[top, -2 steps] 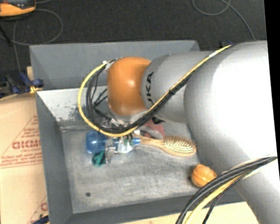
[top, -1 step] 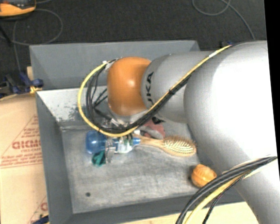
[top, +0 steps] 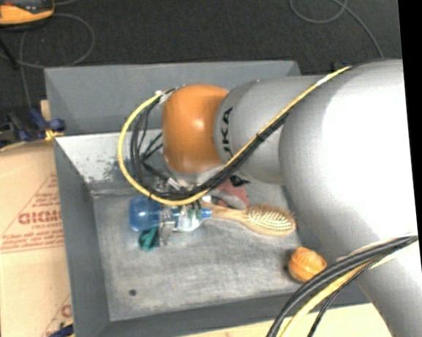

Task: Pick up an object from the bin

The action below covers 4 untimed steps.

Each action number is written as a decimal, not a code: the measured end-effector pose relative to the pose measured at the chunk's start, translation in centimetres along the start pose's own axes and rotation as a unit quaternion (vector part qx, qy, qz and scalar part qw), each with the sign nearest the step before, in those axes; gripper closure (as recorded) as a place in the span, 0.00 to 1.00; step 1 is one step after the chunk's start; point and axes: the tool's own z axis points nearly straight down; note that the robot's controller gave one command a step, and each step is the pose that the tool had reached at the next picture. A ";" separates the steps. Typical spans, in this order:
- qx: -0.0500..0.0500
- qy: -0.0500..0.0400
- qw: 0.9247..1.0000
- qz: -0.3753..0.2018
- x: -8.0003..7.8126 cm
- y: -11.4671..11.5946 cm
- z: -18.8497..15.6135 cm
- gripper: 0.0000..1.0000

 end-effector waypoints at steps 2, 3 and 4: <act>0.000 0.002 1.000 0.000 0.1 0.0 -3.6 1.00; -0.001 0.000 1.000 0.001 0.0 0.0 -4.6 1.00; -0.001 0.001 1.000 0.001 0.0 -0.1 -5.1 1.00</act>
Offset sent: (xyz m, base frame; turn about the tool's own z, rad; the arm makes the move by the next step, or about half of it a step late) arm 0.0000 0.0001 0.0102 0.0000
